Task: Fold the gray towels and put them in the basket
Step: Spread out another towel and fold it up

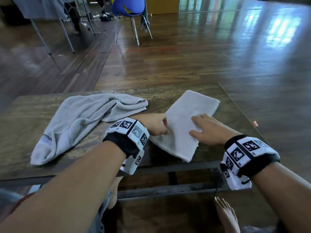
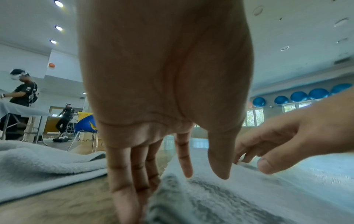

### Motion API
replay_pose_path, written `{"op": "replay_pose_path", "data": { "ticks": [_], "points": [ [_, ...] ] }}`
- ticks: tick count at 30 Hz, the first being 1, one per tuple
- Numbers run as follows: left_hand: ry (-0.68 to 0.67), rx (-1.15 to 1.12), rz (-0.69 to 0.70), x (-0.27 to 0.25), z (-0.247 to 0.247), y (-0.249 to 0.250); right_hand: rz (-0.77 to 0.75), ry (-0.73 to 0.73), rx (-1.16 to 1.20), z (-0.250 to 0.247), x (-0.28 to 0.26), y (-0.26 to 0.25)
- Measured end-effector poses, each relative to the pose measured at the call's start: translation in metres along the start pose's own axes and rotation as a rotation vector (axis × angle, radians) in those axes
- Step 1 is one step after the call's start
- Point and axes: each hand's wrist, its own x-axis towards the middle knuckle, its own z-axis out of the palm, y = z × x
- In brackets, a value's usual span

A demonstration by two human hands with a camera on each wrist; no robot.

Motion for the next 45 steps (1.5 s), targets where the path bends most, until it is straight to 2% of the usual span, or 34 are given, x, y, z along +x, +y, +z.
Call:
{"op": "replay_pose_path", "data": {
  "ticks": [5,10,14,17,20,23,28,31,35,37,40,45],
  "points": [
    [-0.084,-0.165,0.188,-0.004,-0.003,0.019,0.020,0.005,-0.116,0.003,-0.002,0.011],
    [-0.050,0.046,0.235,-0.001,0.003,0.022,-0.009,-0.004,-0.107,0.002,-0.003,0.021],
    [0.065,0.065,0.283,0.006,0.009,0.019,-0.029,-0.043,-0.074,0.001,-0.008,0.024],
    [0.224,0.073,0.289,0.013,0.007,0.017,-0.024,-0.065,-0.059,-0.003,-0.012,0.023],
    [0.437,-0.070,0.301,0.019,0.003,0.014,-0.024,-0.069,0.019,-0.013,-0.016,0.019],
    [0.653,-0.239,0.294,0.021,0.000,0.014,-0.098,-0.054,0.180,-0.027,-0.021,0.018],
    [0.760,-0.435,0.174,0.024,-0.005,0.012,-0.140,0.069,0.451,-0.032,-0.023,0.031],
    [0.739,-0.492,0.140,0.026,-0.005,0.008,-0.207,0.087,0.602,-0.030,-0.021,0.033],
    [0.646,-0.492,0.112,0.031,-0.003,0.007,-0.186,0.254,0.658,-0.028,-0.015,0.034],
    [0.499,-0.461,0.054,0.033,-0.002,0.007,-0.147,0.197,0.747,-0.028,-0.013,0.036],
    [0.266,-0.435,-0.038,0.035,0.004,0.007,-0.086,0.014,0.851,-0.026,-0.013,0.037],
    [0.071,-0.468,-0.216,0.033,0.006,0.008,0.004,-0.058,0.802,-0.017,-0.011,0.035]
  ]
}}
